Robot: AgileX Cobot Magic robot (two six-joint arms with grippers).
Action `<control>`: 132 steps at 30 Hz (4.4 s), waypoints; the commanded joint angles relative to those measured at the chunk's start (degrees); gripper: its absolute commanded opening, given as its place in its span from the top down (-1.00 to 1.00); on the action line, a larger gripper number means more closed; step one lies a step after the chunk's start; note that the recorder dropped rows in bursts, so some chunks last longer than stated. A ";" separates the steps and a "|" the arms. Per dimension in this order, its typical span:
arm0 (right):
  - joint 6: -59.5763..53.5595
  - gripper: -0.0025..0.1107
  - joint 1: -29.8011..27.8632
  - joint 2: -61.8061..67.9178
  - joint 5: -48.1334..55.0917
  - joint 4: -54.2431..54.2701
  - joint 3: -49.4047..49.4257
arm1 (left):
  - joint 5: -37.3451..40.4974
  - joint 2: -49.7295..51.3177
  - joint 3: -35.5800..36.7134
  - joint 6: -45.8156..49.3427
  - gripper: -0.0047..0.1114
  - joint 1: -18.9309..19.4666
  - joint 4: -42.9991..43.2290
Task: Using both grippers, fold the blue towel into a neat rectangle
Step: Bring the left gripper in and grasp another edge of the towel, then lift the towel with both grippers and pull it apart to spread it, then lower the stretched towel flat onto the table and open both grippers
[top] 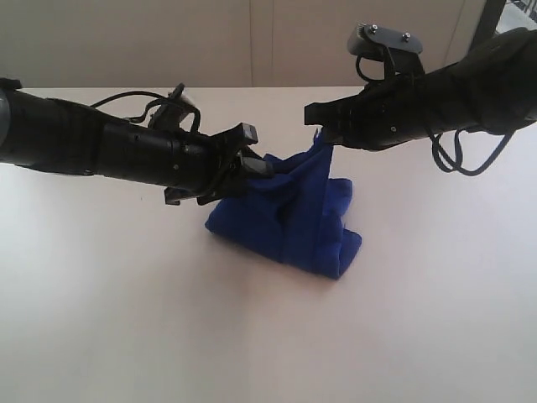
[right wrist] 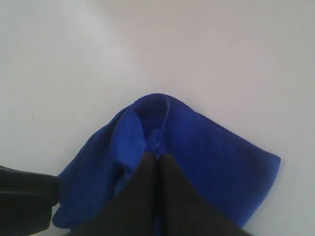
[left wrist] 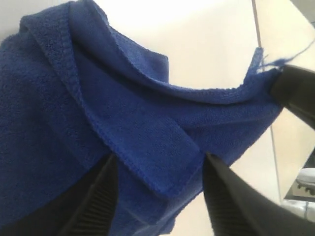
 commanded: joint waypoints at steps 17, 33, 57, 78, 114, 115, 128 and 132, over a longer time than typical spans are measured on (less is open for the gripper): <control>-0.16 0.96 -0.44 -0.51 -0.19 -0.22 0.04 | 5.48 2.79 -0.26 -4.21 -0.11 -1.30 -6.89; -0.16 0.96 -0.44 -0.51 0.44 -0.22 0.04 | 1.40 2.79 -0.26 -6.05 0.75 -1.30 -6.89; 19.77 0.96 -0.44 -12.51 8.82 -39.33 0.04 | 26.28 -15.76 -0.37 -0.70 0.92 19.95 31.17; 43.04 0.96 -0.44 -43.97 30.57 -61.71 0.04 | 35.54 -53.71 -0.37 -28.73 0.92 24.37 79.58; 102.57 0.96 -3.18 -13.67 -0.63 -115.76 18.30 | -10.66 -22.80 13.75 -42.49 0.92 24.37 81.84; 105.45 0.96 -3.98 -10.10 -1.27 -118.20 16.86 | -12.80 -20.40 13.64 -42.49 0.92 24.37 81.84; 106.72 0.96 -10.73 7.19 -6.59 -121.24 0.98 | -26.32 -4.84 4.57 -42.52 0.92 24.37 81.58; 106.59 0.96 -12.52 9.83 -8.01 -121.24 -0.61 | -27.25 -2.31 2.35 -42.52 0.92 24.37 81.65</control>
